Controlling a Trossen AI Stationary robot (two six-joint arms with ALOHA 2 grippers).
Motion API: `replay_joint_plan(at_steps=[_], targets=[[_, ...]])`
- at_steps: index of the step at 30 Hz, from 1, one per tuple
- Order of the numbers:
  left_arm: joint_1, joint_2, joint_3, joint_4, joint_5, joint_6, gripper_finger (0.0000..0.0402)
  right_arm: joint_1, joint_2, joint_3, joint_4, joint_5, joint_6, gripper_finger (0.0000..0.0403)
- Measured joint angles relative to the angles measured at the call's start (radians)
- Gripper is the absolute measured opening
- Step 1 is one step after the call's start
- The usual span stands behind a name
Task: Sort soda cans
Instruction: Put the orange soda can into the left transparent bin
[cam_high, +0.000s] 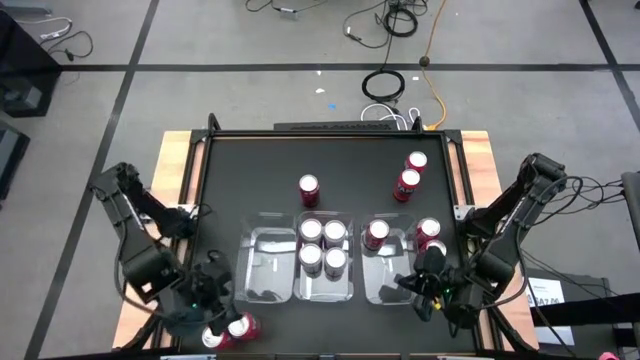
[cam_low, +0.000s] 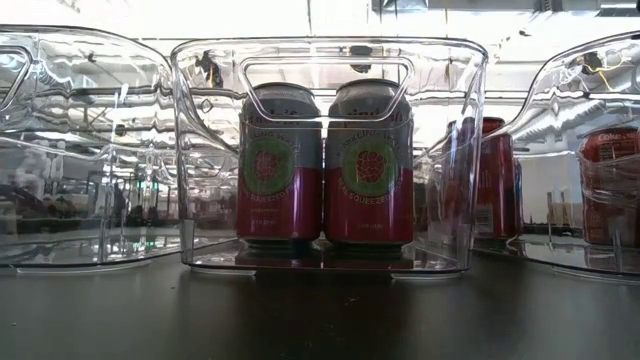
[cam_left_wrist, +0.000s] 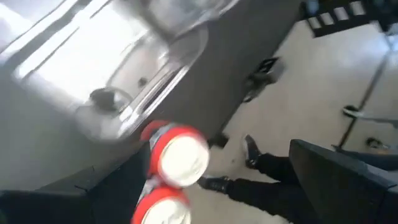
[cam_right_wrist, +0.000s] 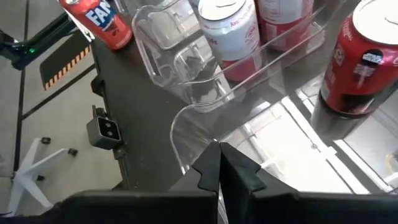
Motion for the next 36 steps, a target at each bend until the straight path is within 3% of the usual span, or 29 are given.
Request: replay_joint_plan(at_steps=[5,10,20,36], targets=[[-0.065,0.000,0.000,-0.051,0.000,-0.182,0.0391,0.000,0.000,0.000,0.021,0.000,-0.041,0.0000],[-0.117,0.020,0.000,-0.066,0.000,-0.270,0.0391,0.000,0.000,0.000,0.023,0.000,-0.053,0.0000],[-0.183,0.123,-0.002,-0.129,0.057,-0.262,0.0391,0.000,0.000,0.000,0.107,0.000,-0.046,0.0000],[-0.208,0.194,-0.002,-0.102,0.124,-0.072,0.0391,0.000,0.011,0.000,0.224,0.027,0.080,0.0000]])
